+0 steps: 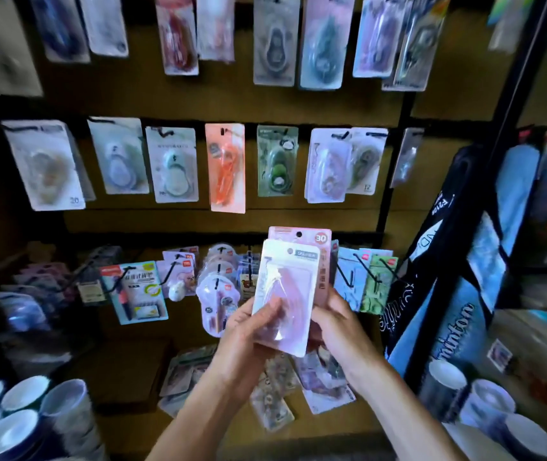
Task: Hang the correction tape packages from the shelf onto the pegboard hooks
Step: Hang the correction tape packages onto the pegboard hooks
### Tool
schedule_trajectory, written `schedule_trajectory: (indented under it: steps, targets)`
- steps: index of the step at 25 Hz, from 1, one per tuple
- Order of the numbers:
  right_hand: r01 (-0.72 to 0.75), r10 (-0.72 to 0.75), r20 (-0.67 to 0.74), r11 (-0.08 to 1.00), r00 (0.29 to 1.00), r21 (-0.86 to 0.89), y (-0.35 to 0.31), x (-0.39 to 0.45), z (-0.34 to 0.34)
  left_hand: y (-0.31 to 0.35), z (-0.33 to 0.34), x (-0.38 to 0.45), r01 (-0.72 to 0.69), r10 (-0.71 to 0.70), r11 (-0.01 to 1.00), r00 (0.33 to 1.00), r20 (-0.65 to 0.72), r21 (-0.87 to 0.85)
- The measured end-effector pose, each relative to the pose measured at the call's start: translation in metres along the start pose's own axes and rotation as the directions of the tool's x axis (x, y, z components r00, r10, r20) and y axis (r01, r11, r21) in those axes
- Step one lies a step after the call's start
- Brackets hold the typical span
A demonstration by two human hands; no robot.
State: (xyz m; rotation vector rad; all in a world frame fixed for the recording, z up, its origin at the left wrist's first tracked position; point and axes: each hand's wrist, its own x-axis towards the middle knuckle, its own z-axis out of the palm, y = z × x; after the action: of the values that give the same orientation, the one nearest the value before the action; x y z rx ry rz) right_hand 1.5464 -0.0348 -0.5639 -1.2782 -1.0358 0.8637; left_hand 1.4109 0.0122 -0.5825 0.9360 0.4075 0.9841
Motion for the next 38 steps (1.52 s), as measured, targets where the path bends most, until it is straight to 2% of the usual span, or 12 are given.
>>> schedule_trajectory:
  steps: [4, 5, 7, 9, 15, 18, 20, 22, 24, 27, 30, 38]
  targets:
    - [0.083, -0.077, 0.12, 0.996, 0.99, -0.038, -0.018, 0.005, -0.004, 0.021, 0.018, -0.003, -0.058, 0.059, 0.998, 0.998, 0.034, -0.032]
    - [0.102, -0.097, 0.102, 0.994, 0.99, -0.049, -0.019, 0.008, -0.003, 0.026, 0.021, -0.002, -0.078, 0.079, 0.997, 0.997, 0.022, -0.021]
    - [0.191, -0.194, -0.043, 0.98, 0.98, -0.055, -0.024, 0.013, 0.003, 0.033, 0.023, 0.003, -0.144, 0.145, 0.989, 0.989, -0.035, 0.039]
    - [0.316, -0.326, -0.141, 0.945, 0.935, -0.089, -0.03, 0.014, 0.012, 0.043, 0.021, 0.008, -0.201, 0.212, 0.973, 0.973, -0.093, 0.109]
    - [0.454, -0.477, 0.013, 0.829, 0.879, -0.327, -0.037, 0.03, 0.053, 0.067, -0.007, 0.022, -0.345, 0.411, 0.894, 0.886, -0.216, 0.286]
    - [0.487, -0.494, 0.053, 0.823, 0.868, -0.292, -0.038, 0.043, 0.084, 0.078, -0.022, 0.021, -0.362, 0.448, 0.875, 0.857, -0.253, 0.323]
    - [0.414, -0.406, 0.078, 0.893, 0.91, -0.178, -0.036, 0.054, 0.103, 0.088, -0.035, 0.019, -0.372, 0.481, 0.852, 0.834, -0.27, 0.37]
    - [0.265, -0.265, 0.164, 0.964, 0.95, 0.024, -0.033, 0.063, 0.12, 0.097, -0.053, 0.016, -0.379, 0.521, 0.821, 0.804, -0.288, 0.428]
    - [0.118, -0.157, 0.229, 0.977, 0.961, 0.175, -0.027, 0.067, 0.133, 0.106, -0.073, 0.016, -0.397, 0.546, 0.811, 0.778, -0.311, 0.429]
    - [-0.033, -0.029, 0.195, 0.95, 0.98, 0.31, -0.018, 0.077, 0.14, 0.113, -0.104, 0.017, -0.397, 0.559, 0.818, 0.717, -0.416, 0.416]
    - [-0.093, 0.023, 0.191, 0.927, 0.981, 0.363, -0.012, 0.09, 0.138, 0.115, -0.126, 0.019, -0.377, 0.551, 0.829, 0.673, -0.493, 0.413]
    - [-0.08, 0.027, 0.168, 0.944, 0.985, 0.321, -0.005, 0.094, 0.132, 0.112, -0.137, 0.024, -0.45, 0.567, 0.823, 0.679, -0.467, 0.346]
